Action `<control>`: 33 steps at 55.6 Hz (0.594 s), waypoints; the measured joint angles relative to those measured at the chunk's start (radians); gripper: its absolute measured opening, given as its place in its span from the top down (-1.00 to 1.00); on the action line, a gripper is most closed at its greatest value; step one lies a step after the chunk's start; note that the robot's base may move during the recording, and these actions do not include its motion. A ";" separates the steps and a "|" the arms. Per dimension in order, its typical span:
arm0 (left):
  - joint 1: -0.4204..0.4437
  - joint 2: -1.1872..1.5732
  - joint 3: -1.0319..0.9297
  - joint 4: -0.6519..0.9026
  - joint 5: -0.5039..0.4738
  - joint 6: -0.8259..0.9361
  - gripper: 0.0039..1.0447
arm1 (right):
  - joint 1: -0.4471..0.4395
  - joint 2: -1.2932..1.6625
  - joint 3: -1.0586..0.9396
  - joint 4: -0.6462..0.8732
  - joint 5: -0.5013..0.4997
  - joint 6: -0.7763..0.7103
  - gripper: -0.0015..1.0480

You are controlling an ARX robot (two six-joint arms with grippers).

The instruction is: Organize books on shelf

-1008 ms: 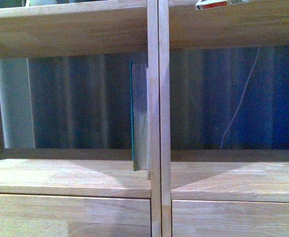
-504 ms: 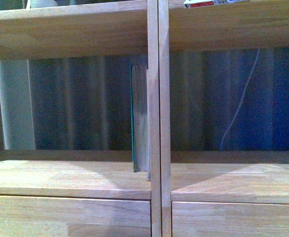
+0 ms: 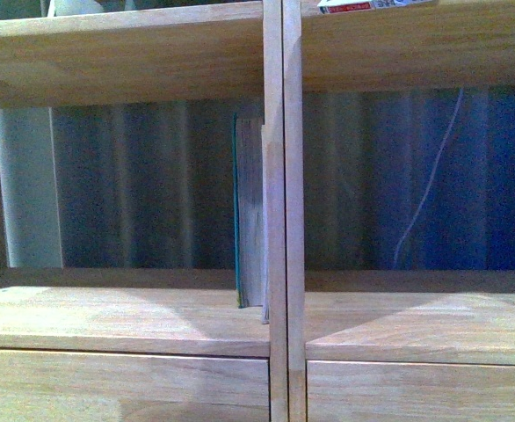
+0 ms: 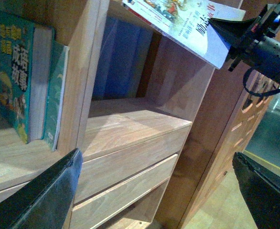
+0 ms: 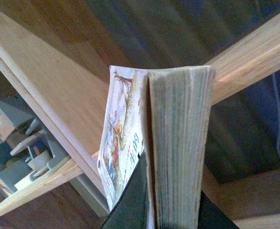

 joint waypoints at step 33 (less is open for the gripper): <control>-0.361 0.201 0.269 0.147 -0.133 -0.205 -0.86 | 0.031 0.078 0.089 0.022 -0.005 0.002 0.86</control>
